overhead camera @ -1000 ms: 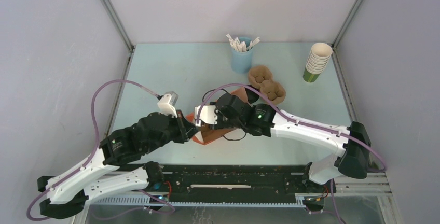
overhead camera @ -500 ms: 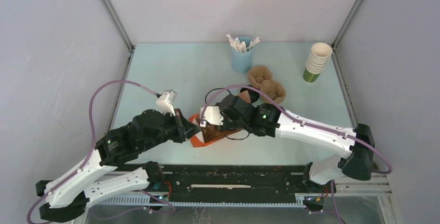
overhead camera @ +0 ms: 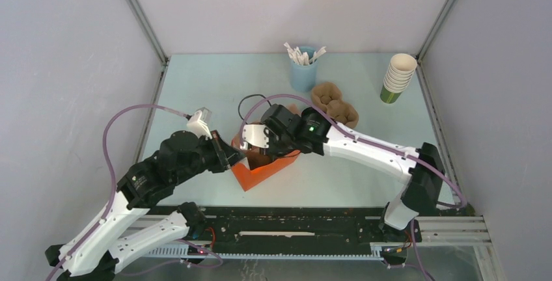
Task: Pack the takeout coffee
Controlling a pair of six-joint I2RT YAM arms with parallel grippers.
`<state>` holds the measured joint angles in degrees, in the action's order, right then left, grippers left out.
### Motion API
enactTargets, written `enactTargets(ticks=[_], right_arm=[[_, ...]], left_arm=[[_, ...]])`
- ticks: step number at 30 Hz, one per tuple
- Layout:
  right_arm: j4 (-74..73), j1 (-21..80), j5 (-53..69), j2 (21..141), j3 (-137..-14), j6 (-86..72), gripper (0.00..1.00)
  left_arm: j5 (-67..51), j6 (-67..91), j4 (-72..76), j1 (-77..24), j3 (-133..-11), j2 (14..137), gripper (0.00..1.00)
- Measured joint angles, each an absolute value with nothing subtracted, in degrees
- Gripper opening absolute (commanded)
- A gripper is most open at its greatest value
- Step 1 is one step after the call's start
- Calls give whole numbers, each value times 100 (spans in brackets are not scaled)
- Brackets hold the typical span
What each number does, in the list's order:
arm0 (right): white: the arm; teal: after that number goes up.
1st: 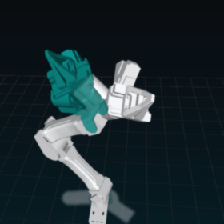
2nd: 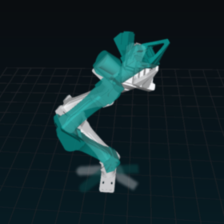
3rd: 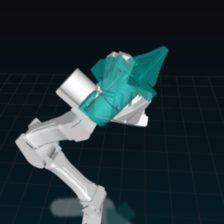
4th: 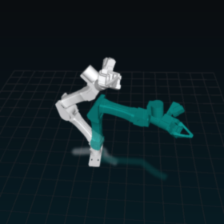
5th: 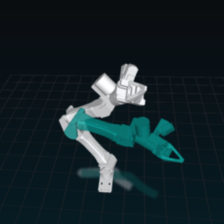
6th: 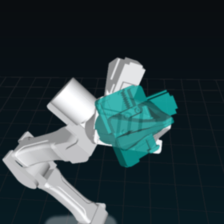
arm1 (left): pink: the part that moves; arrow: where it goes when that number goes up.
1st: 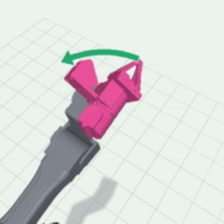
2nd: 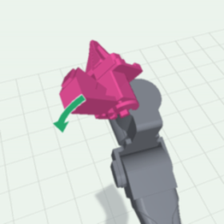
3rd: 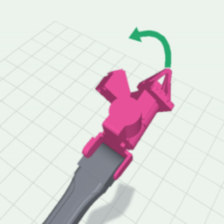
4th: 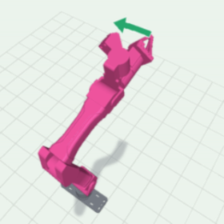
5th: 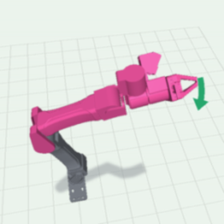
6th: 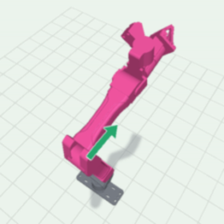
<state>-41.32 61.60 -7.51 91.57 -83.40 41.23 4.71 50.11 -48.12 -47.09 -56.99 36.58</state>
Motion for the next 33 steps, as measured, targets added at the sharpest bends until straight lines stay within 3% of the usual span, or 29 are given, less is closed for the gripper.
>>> enactTargets(ticks=[5, 13, 20, 24, 33], right_arm=[[-4563, 5986, -327, 9666, -8873, 4285, 49], [-5124, 5883, 314, 10239, -9502, 4508, 47], [-5332, 5850, 596, 10503, -9642, 4626, 48], [-5356, 5749, 766, 10510, -9662, 4700, 47], [-5299, 5588, 1107, 10626, -9703, 4821, 46]], left_arm=[[563, 4989, -4950, -4580, -5699, 3704, 13], [1059, 4856, -5280, -4532, -5701, 3669, 38], [1404, 4644, -5577, -4521, -5789, 3597, 67], [1559, 4480, -5677, -4521, -6055, 3516, 73], [2051, 4086, -5725, -4521, -6455, 2912, 74]])
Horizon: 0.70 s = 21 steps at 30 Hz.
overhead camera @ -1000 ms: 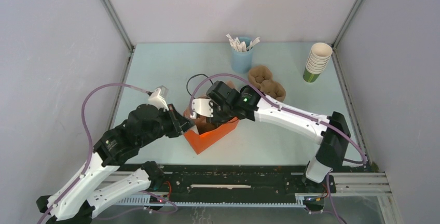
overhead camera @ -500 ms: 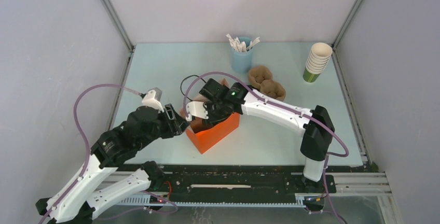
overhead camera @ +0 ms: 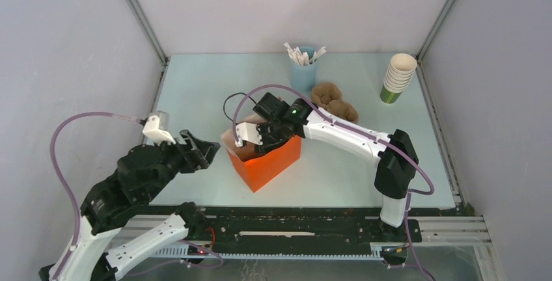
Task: Pack the takeout coffee
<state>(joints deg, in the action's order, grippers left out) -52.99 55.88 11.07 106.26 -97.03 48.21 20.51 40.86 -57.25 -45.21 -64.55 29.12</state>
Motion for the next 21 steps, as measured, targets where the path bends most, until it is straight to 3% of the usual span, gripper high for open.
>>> enactTargets(ticks=[10, 21], right_arm=[[-4840, 5505, 1448, 10694, -9489, 4834, 46], [-5365, 5472, 1203, 10742, -10073, 4648, 64]], left_arm=[[2440, 3892, -5826, -4519, -6617, 2630, 74], [2491, 3872, -5887, -4519, -6617, 2611, 73]])
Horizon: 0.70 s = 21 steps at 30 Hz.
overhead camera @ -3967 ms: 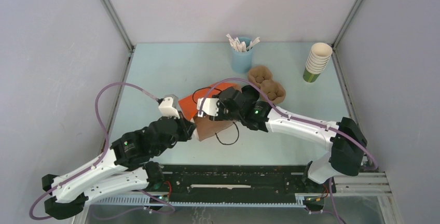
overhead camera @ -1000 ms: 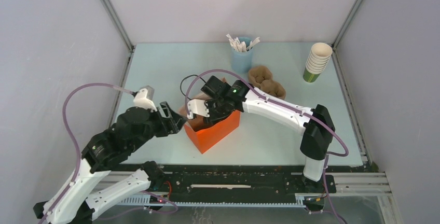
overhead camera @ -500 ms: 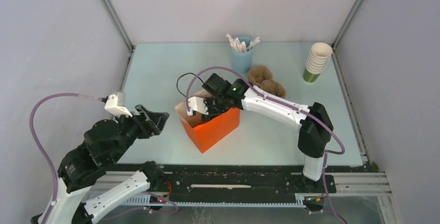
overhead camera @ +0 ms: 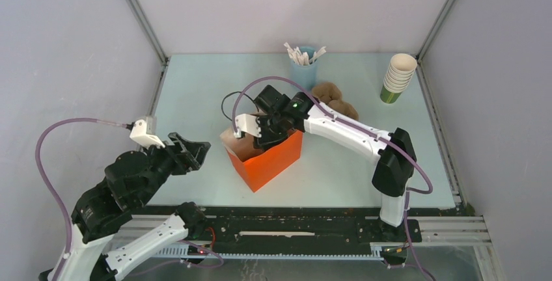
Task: Pack the takeout coffee
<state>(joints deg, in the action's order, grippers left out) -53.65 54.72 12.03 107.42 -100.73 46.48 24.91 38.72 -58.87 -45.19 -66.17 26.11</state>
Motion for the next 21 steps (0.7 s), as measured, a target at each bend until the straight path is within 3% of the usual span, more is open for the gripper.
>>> enactTargets(ticks=[21], right_arm=[[-5463, 5527, 451, 9944, -10554, 4152, 83]], left_arm=[[2484, 3885, -5802, -4519, -6563, 2523, 73]])
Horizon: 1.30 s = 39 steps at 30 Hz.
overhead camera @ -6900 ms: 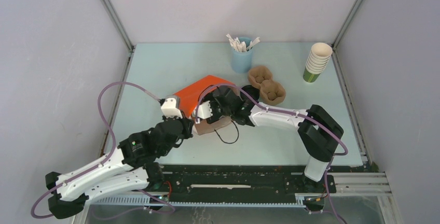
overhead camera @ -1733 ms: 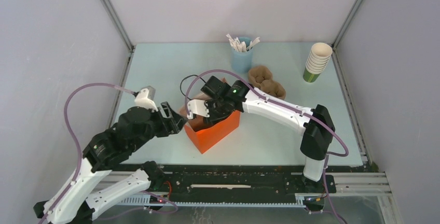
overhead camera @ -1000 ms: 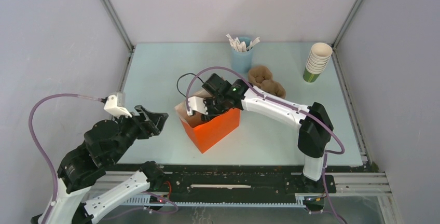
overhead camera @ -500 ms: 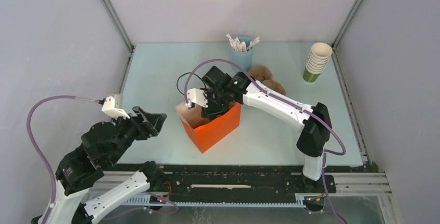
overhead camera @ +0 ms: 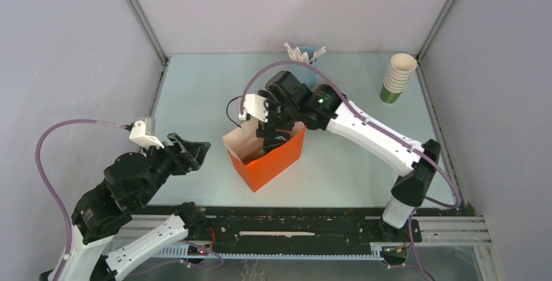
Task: Pack the takeout coffee
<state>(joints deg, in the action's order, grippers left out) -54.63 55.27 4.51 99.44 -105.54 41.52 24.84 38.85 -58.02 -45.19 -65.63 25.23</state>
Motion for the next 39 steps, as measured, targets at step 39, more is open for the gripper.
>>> enactTargets(ticks=[39], right_arm=[[-1243, 2091, -875, 10890, -9887, -1446, 65]], left_arm=[[2388, 3835, -5485, -4519, -6372, 3006, 73]])
